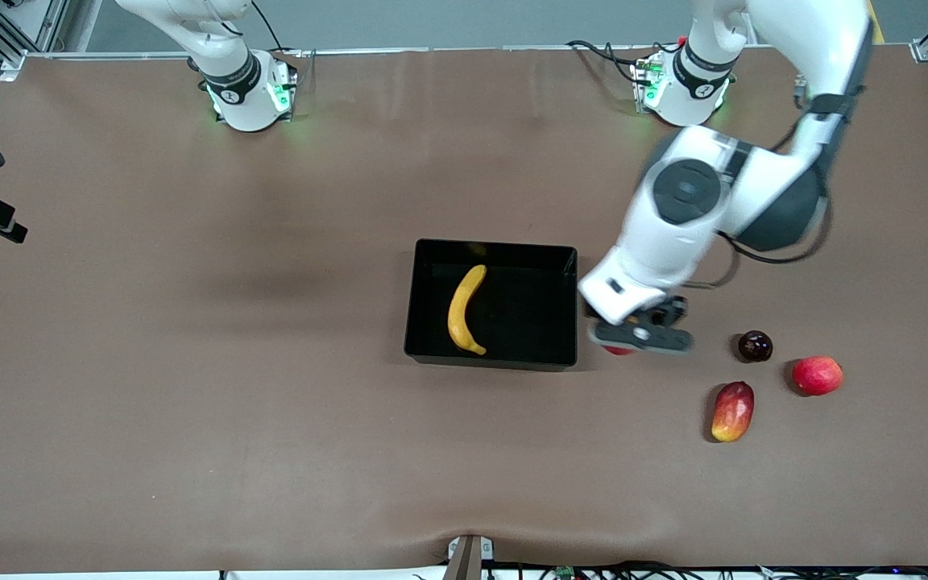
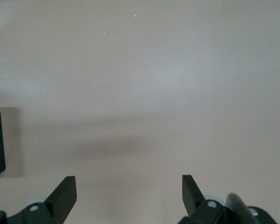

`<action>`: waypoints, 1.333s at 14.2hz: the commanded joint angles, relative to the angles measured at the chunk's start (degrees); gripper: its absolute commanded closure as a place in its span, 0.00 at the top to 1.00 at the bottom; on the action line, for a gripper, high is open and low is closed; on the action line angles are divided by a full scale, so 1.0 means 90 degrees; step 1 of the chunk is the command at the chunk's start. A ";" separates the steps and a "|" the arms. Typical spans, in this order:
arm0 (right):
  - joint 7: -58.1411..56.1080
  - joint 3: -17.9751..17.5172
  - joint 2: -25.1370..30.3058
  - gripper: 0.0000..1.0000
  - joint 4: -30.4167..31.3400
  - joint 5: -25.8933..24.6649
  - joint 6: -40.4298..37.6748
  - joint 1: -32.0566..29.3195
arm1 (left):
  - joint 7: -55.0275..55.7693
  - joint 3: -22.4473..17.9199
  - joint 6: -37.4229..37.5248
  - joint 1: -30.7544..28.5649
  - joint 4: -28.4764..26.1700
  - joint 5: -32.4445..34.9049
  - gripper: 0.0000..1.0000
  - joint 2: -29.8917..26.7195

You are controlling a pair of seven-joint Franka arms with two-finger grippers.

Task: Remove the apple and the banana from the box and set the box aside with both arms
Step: 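Carry the apple with the left gripper toward the mango and lower it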

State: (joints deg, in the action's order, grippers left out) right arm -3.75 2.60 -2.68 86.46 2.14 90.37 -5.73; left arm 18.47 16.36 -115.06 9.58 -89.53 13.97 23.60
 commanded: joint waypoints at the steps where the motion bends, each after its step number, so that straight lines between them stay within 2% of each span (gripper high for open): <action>1: -0.0032 -0.0084 -0.0044 1.00 -0.0104 0.0016 -0.0041 -0.0135 | -0.0809 0.0067 0.0079 -0.0594 -0.0043 -0.0029 0.00 -0.0015; 5: -0.0032 -0.0084 -0.0054 1.00 -0.0104 0.0016 -0.0051 -0.0135 | -0.1650 0.0067 -0.0047 -0.1171 -0.0033 -0.0049 0.00 0.0219; 14: -0.0032 -0.0084 -0.0064 1.00 -0.0104 0.0016 -0.0051 -0.0145 | -0.3214 0.0018 -0.1277 -0.2372 -0.0052 0.0322 0.00 0.1117; 16: -0.0032 -0.0084 -0.0064 1.00 -0.0104 0.0016 -0.0051 -0.0145 | -0.3195 0.0018 -0.1278 -0.2364 -0.0081 0.0303 0.00 0.1157; 19: -0.0032 -0.0084 -0.0064 1.00 -0.0104 0.0016 -0.0061 -0.0135 | -0.3088 0.0067 -0.1462 -0.2305 -0.0549 0.0196 0.00 0.1138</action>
State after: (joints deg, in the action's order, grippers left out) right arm -3.75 2.69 -2.87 86.46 2.14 90.36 -5.75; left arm -10.13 16.52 -126.28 -11.70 -91.27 15.46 34.77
